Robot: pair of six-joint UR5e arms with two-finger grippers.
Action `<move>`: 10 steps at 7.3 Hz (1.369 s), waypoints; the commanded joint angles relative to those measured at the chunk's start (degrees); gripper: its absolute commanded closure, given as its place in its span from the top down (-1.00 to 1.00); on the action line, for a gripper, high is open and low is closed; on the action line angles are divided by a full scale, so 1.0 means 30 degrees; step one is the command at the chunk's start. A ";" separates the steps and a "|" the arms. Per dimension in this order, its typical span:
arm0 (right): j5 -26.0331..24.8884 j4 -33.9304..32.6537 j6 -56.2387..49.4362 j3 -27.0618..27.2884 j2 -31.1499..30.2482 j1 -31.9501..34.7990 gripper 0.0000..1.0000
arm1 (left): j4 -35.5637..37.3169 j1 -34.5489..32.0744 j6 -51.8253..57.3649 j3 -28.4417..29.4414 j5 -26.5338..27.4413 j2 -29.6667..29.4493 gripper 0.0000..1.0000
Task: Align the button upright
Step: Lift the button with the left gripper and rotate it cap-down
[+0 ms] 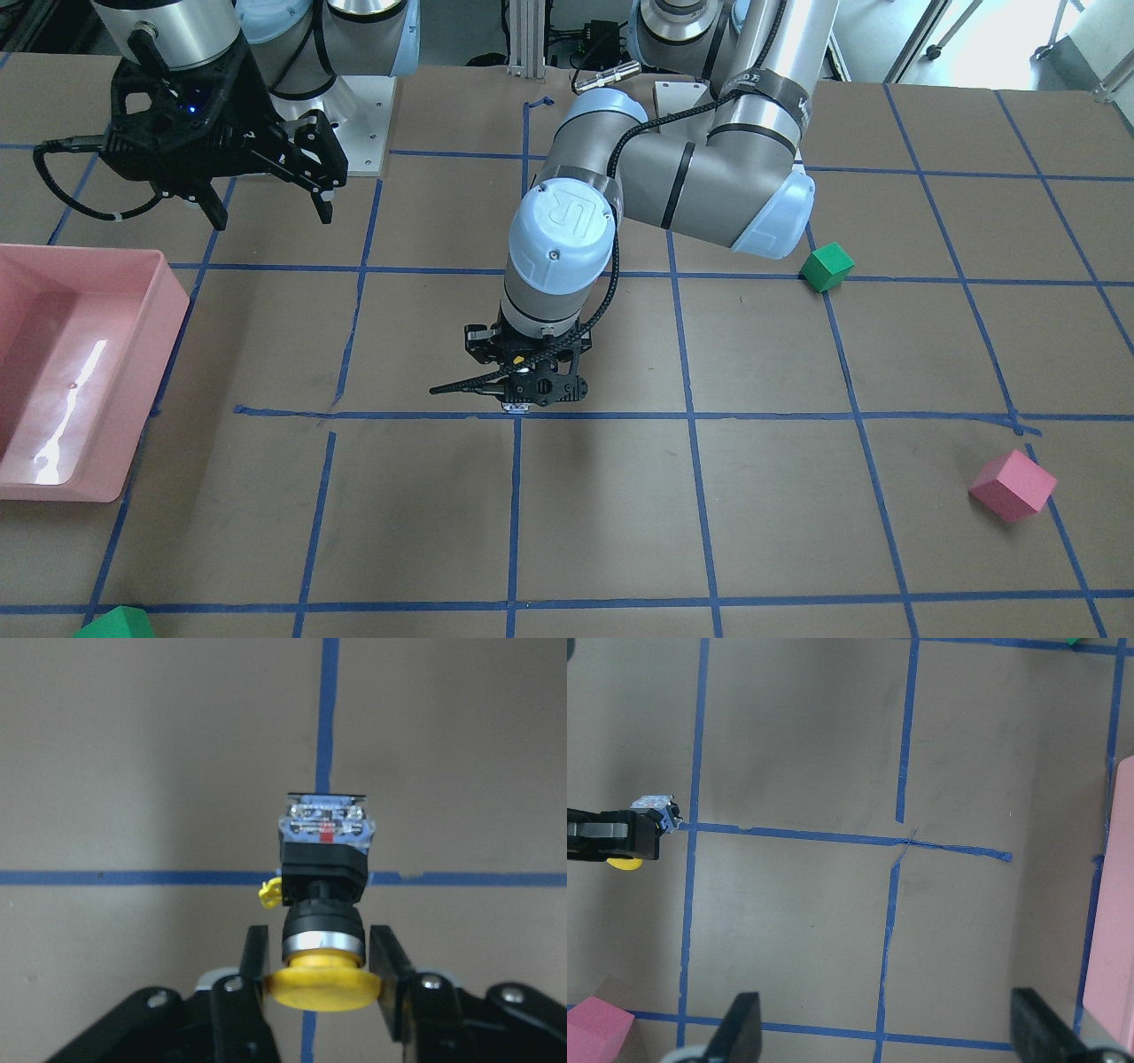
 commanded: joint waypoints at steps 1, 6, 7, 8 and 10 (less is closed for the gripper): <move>-0.0001 0.0001 0.0003 0.0030 0.0029 -0.0009 1.00 | -0.0908 0.0704 -0.2293 0.0543 -0.1506 -0.1000 -0.85; 0.0058 -0.0115 0.0032 0.0030 0.0087 0.0049 1.00 | -0.2193 0.2251 -0.8373 0.1367 -0.4565 -0.2558 -0.93; 0.0029 -0.0087 0.0003 0.0030 0.0088 0.0021 1.00 | -0.2342 0.2345 -0.8372 0.1394 -0.4726 -0.2674 -0.92; 0.0000 -0.0058 0.0032 0.0030 0.0088 0.0020 1.00 | -0.2343 0.2346 -0.8459 0.1452 -0.5337 -0.2821 -0.93; -0.0001 -0.0029 0.0032 0.0030 0.0088 0.0020 1.00 | -0.2343 0.2404 -0.8604 0.1220 -0.6572 -0.3083 -0.89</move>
